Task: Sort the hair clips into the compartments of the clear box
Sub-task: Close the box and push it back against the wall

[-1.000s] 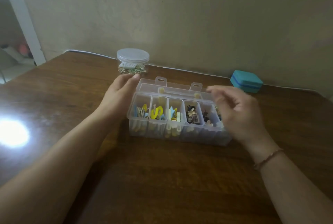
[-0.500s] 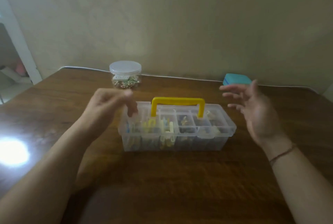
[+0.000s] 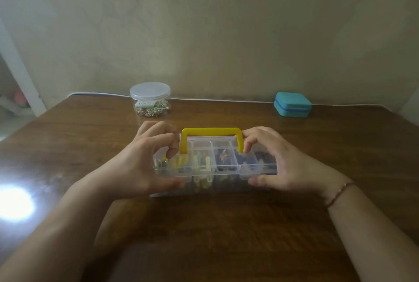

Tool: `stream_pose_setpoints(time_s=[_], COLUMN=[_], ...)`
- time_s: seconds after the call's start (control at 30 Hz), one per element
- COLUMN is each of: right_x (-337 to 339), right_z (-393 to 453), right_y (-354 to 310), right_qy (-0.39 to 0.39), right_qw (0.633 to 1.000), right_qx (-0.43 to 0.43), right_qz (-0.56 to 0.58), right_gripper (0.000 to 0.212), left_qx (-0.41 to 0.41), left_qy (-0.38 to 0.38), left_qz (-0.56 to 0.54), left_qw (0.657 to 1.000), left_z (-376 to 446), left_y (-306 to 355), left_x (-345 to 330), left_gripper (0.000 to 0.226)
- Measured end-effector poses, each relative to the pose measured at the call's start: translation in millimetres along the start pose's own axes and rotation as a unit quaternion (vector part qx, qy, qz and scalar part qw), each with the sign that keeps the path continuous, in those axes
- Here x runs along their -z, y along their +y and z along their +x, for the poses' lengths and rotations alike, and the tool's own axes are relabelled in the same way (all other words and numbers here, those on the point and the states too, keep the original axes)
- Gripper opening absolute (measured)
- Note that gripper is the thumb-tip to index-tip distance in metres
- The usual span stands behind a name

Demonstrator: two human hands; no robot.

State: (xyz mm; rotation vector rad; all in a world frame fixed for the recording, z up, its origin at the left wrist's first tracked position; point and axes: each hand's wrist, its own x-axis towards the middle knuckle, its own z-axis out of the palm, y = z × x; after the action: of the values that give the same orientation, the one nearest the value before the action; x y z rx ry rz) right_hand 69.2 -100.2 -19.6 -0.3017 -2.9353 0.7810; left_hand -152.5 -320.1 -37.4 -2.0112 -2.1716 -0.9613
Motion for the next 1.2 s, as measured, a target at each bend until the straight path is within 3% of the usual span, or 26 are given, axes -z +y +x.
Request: stream_pose_setpoints(time_s=[0.27, 0.4, 0.47, 0.57, 0.7, 0.8, 1.2], right_x=[-3.2, -9.7, -13.6, -14.6, -17.3, -16.1, 29.4], right_z=[1.9, 5.8, 9.3, 12.3, 6.3, 7.0, 118.5], right_y=[2.4, 6.1, 10.1, 19.8, 26.8, 28.0, 86.6], right_qy=[0.053, 0.105, 0.148, 0.188, 0.195, 0.220, 0.212], right_qw=[0.998, 0.993, 0.983, 0.964, 0.974, 0.968, 0.937], right_qx=[0.012, -0.012, -0.019, -0.067, -0.100, -0.102, -0.202], right_qz=[-0.029, -0.056, -0.106, -0.177, -0.065, -0.062, -0.189], right_gripper=[0.043, 0.041, 0.046, 0.063, 0.070, 0.063, 0.061], left_qx=[-0.013, -0.022, -0.029, 0.007, 0.068, 0.103, 0.218], left_qy=[0.014, 0.071, 0.089, 0.092, 0.149, 0.198, 0.138], left_qz=[0.012, 0.076, 0.133, 0.102, 0.042, 0.068, 0.275], left_qw=[1.000, 0.994, 0.987, 0.990, 0.986, 0.972, 0.926], left_z=[-0.2, 1.7, 3.1, 1.3, -0.5, 4.8, 135.6], left_y=[-3.2, -10.0, -14.4, -15.5, -15.2, -16.2, -72.8], left_x=[-2.1, -11.3, -18.0, -24.0, -32.3, -40.3, -57.0], left_gripper=[0.042, 0.038, 0.044, 0.055, 0.064, 0.047, 0.041])
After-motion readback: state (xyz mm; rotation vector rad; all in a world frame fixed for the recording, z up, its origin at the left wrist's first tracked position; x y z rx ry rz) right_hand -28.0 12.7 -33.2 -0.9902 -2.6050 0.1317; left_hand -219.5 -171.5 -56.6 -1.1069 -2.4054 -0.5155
